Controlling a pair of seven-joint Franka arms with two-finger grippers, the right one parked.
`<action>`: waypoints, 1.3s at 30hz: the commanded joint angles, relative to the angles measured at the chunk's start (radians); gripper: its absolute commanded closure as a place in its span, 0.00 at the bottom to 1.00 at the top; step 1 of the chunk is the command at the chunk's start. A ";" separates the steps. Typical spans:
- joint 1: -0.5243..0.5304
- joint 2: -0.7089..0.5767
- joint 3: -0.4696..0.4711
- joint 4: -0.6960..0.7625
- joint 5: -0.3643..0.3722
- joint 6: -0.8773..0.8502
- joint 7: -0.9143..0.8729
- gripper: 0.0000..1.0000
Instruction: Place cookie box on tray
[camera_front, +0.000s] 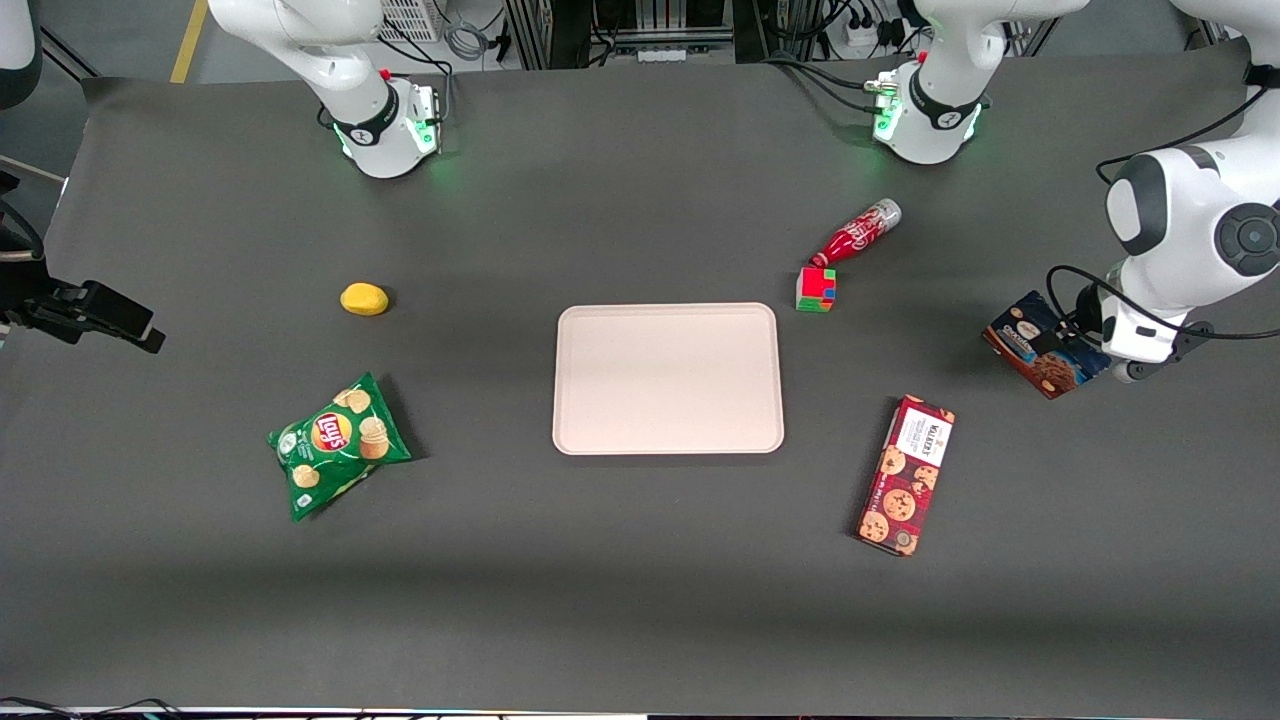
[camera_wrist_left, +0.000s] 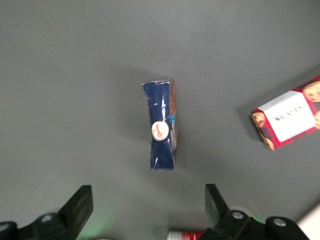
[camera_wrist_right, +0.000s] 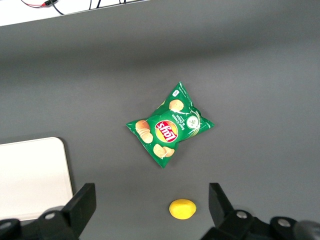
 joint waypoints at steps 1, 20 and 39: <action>-0.003 -0.009 0.023 -0.054 0.009 0.087 0.044 0.00; 0.004 0.041 0.023 -0.103 0.002 0.222 0.034 0.76; -0.007 -0.091 -0.058 0.158 -0.001 -0.222 0.022 0.88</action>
